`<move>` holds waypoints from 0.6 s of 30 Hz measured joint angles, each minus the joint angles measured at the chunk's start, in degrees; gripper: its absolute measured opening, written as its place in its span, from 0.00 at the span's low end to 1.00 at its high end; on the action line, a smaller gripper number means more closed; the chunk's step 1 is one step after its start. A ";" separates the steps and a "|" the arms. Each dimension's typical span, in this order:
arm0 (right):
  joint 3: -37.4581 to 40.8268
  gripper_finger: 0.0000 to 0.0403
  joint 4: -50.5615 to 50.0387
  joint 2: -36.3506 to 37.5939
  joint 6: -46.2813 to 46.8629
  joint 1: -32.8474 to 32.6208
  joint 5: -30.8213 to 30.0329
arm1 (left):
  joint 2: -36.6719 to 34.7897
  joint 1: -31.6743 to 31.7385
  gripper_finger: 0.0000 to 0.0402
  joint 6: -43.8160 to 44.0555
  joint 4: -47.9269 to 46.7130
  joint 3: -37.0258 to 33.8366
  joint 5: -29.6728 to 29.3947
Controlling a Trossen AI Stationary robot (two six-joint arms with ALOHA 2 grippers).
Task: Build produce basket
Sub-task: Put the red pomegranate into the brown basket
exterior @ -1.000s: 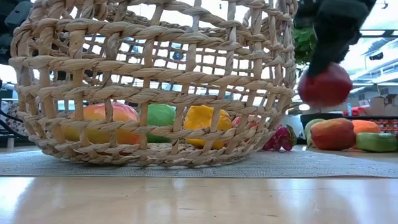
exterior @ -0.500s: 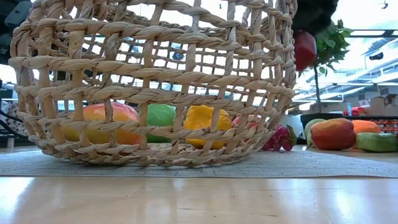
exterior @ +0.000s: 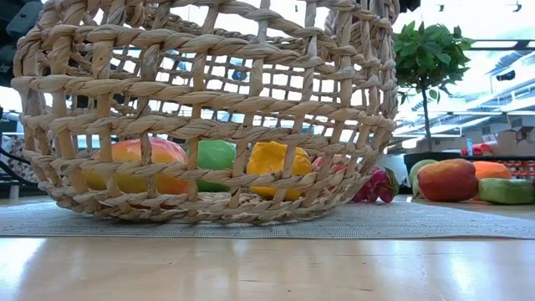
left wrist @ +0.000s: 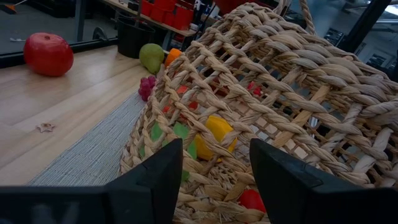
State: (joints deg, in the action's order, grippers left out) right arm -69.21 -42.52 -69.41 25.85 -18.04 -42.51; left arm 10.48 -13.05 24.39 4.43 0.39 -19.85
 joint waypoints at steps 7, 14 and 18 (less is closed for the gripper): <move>-1.75 0.86 7.42 0.30 -7.62 0.00 0.03 | 0.00 0.01 0.49 -0.01 0.00 -0.01 0.01; -1.75 0.86 13.48 0.26 -12.20 -0.37 0.07 | 0.02 0.01 0.49 0.01 0.00 0.01 0.01; -1.95 0.86 17.03 0.28 -16.89 -0.37 0.09 | 0.02 0.01 0.49 0.01 0.00 -0.01 -0.01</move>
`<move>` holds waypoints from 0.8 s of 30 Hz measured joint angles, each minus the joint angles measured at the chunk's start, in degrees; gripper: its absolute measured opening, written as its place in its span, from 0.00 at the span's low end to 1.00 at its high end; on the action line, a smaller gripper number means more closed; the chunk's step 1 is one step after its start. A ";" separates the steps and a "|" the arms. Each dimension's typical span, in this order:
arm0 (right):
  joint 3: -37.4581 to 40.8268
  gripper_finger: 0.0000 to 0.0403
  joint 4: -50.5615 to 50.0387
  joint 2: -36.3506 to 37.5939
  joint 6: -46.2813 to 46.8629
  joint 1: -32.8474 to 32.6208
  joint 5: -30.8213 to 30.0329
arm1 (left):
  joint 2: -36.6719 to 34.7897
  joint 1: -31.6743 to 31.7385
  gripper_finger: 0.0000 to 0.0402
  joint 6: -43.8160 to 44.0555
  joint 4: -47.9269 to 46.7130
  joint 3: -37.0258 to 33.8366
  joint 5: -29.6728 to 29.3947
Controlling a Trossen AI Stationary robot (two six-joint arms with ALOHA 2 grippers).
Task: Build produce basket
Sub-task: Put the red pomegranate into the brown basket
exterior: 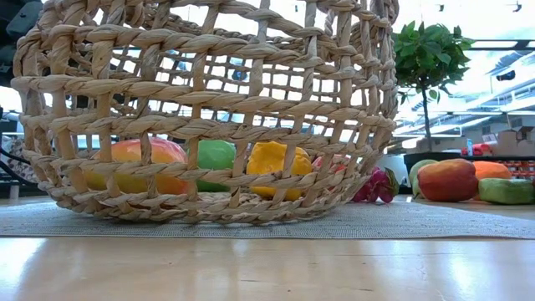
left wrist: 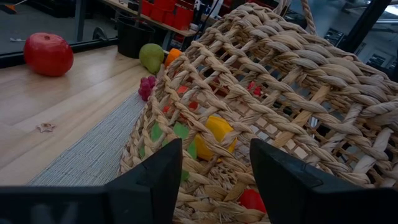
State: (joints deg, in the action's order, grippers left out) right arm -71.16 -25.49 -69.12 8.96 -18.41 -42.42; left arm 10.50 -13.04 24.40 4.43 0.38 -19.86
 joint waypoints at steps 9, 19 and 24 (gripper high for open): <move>-0.13 0.86 9.62 -1.08 -5.96 -0.81 6.93 | -0.02 -0.02 0.49 -0.01 0.00 0.02 0.02; -0.22 0.86 18.79 -2.56 -16.65 -3.79 8.26 | -0.02 -0.01 0.48 -0.01 0.01 0.01 0.01; -0.15 0.86 22.19 -5.37 -18.93 -4.90 14.47 | -0.02 -0.02 0.49 -0.02 -0.03 0.00 0.01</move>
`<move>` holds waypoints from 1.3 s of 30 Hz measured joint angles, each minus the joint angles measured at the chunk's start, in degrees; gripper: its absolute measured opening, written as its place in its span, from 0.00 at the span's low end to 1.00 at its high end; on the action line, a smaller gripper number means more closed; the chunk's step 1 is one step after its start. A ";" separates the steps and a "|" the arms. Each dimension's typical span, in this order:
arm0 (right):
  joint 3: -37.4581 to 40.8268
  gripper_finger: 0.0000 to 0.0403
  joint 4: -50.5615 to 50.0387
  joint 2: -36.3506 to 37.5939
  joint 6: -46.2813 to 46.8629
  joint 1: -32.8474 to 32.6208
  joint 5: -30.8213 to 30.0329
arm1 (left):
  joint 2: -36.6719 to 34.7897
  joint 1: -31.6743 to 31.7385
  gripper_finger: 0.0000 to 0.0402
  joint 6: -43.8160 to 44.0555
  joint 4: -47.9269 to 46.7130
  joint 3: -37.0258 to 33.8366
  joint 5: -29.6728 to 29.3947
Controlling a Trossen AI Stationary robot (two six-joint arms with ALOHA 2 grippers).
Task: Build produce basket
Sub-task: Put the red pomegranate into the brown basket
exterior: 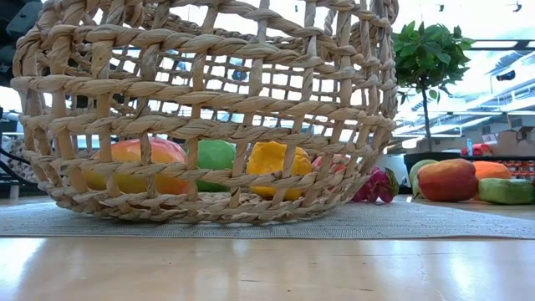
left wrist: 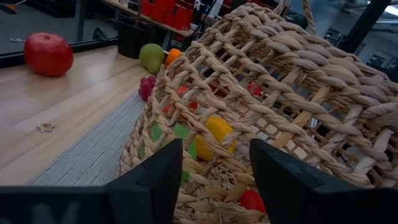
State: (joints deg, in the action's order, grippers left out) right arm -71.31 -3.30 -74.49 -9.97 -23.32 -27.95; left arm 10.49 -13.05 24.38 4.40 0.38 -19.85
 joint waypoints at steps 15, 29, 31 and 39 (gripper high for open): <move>0.01 0.86 14.33 -9.56 -16.95 -0.95 -1.05 | -0.01 0.00 0.49 0.02 0.03 0.00 0.00; 0.04 0.86 19.04 -13.61 -31.41 -1.69 -3.62 | 0.02 0.00 0.49 0.01 -0.07 0.01 0.02; 0.07 0.86 18.85 -14.11 -31.63 -1.79 -3.46 | -0.01 0.02 0.49 0.04 -0.03 0.01 -0.01; 0.04 0.86 19.13 -15.96 -31.92 -1.79 -3.33 | -0.01 0.02 0.48 0.04 -0.01 0.02 0.01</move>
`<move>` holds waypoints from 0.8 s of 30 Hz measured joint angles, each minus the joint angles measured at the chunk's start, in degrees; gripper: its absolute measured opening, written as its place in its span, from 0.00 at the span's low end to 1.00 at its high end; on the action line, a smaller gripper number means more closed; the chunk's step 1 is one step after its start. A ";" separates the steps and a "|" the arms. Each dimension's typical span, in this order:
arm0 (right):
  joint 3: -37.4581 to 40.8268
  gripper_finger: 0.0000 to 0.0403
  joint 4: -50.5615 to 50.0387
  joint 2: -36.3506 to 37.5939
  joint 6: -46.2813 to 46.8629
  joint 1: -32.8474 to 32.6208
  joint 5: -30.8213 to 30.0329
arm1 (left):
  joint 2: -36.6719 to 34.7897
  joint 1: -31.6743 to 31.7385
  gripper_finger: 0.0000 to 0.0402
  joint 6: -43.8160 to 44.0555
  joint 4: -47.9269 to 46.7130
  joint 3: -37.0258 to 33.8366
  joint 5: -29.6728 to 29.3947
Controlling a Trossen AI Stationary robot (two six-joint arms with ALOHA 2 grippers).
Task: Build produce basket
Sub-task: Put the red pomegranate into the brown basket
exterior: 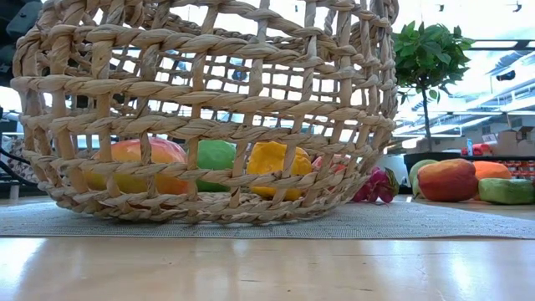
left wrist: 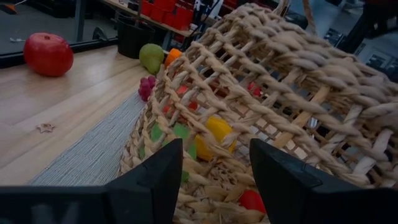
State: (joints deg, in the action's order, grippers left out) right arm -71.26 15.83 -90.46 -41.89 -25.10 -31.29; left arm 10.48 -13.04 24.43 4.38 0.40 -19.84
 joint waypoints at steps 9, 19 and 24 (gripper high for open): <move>0.00 0.87 5.98 -6.43 1.82 0.26 0.70 | 0.00 -0.02 0.49 -0.02 0.00 -0.02 -0.02; -2.07 0.87 3.63 -9.95 8.63 2.53 0.79 | 0.02 0.00 0.49 -0.04 0.04 -0.02 0.00; -5.59 0.87 -4.45 -12.72 13.52 2.82 0.24 | 0.16 -0.01 0.48 -0.01 0.09 -0.01 0.01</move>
State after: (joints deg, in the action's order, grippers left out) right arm -76.85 11.37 -103.17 -28.37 -22.28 -31.05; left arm 10.64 -13.05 24.42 4.48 0.39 -19.83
